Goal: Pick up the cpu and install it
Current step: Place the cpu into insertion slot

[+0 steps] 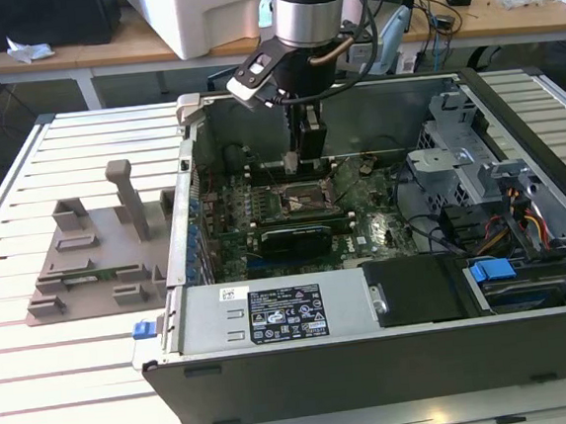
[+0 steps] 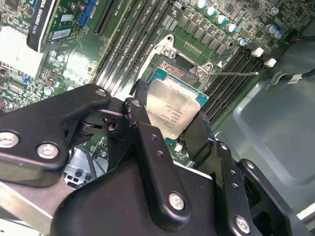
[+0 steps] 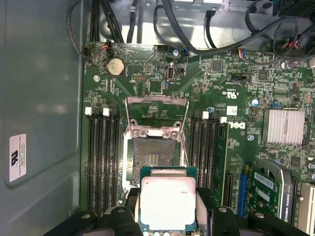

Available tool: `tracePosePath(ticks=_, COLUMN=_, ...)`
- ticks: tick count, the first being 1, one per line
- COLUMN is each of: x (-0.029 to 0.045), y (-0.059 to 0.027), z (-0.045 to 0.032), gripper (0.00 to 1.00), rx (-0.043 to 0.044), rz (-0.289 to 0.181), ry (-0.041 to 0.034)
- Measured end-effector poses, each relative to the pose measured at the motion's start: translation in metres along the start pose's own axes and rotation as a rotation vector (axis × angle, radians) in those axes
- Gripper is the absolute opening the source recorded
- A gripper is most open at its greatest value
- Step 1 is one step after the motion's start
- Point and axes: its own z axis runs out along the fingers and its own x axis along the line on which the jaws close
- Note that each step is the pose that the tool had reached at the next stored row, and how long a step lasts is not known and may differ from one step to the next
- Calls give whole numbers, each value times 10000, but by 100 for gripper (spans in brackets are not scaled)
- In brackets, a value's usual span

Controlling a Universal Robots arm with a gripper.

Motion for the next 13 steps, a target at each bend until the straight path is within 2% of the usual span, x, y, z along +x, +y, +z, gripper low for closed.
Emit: tracePosePath(ticks=13, x=1, y=17, z=80, gripper=54, rx=1, rz=5, ry=-1)
